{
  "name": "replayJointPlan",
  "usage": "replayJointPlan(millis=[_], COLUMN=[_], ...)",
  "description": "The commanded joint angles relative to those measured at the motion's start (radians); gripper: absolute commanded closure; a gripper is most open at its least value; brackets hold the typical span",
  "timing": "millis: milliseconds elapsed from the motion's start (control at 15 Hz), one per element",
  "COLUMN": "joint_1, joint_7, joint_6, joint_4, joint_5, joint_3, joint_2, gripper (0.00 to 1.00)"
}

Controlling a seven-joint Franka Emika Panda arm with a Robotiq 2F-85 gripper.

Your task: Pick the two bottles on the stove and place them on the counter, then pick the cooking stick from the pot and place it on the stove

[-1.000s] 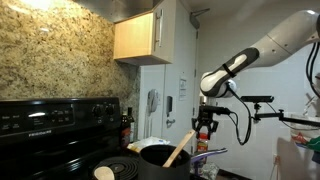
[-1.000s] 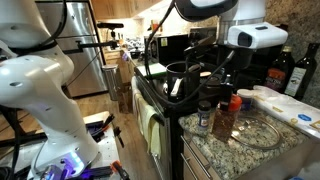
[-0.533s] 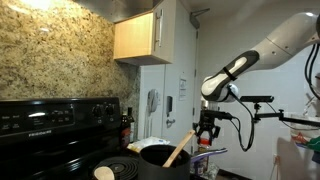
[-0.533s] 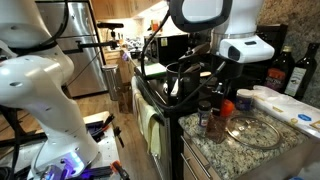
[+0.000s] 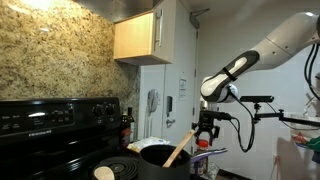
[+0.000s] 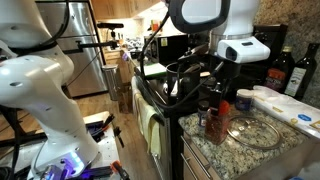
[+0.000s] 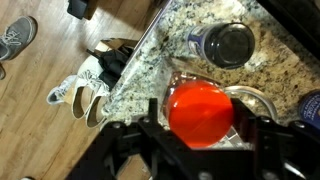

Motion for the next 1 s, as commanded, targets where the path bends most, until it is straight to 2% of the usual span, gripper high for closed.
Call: replayJointPlan(millis=[0,400,667,800,933], joint_1=[0.003,-0.005,-0.012,-0.013,-0.005], joint_7=[0.058,0.115,0.180,0.196,0.162], joint_6=[0.032,0.015,-0.056,-0.134,-0.209], joint_4=[-0.007,0.013,0.071,0.106,0.122], joint_5=[-0.038,-0.072,-0.124,-0.150,-0.176], joint_3=[0.010,0.007,0.015,0.030,0.053], joint_2=[-0.006,-0.046,-0.131,-0.166,-0.206], gripper=[0.01,0.00,0.00,0.00,0.00])
